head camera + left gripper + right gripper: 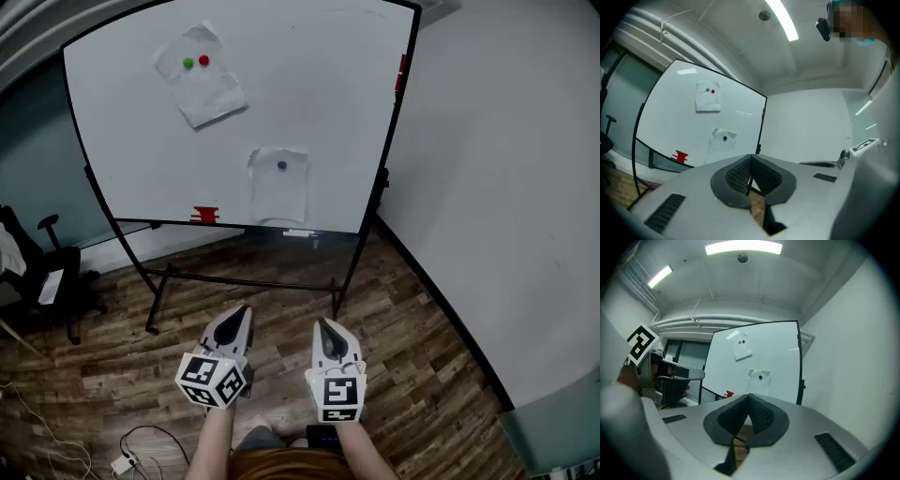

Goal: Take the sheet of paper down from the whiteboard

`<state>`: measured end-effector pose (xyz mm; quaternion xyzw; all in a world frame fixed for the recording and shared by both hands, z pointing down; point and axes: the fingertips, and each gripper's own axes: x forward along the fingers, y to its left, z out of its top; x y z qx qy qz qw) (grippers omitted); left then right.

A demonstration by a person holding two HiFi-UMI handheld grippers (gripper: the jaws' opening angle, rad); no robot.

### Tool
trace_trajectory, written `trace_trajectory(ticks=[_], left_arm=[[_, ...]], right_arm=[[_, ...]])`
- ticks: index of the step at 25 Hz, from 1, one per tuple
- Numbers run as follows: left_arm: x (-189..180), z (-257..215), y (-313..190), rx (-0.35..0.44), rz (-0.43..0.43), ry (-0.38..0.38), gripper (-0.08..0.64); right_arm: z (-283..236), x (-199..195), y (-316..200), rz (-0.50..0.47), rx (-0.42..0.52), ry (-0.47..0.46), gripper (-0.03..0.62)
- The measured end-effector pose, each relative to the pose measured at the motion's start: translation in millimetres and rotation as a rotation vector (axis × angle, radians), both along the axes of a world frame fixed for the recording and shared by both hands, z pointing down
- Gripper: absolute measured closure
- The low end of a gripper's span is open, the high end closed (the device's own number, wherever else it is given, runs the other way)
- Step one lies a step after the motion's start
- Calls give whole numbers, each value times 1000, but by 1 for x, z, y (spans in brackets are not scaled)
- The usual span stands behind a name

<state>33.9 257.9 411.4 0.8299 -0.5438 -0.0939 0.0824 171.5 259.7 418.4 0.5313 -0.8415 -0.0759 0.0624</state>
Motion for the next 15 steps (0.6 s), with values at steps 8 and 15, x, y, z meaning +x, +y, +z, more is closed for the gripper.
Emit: trace_trajectory(ticks=[8,15], left_arm=[[-2,10,24,-21,-20,20,537],[-13,9,37,-18,-67,45,537]], right_arm=[[4,-10,19,-39,-18,-2,581],[0,-3,27,-31,-5,-18,581]])
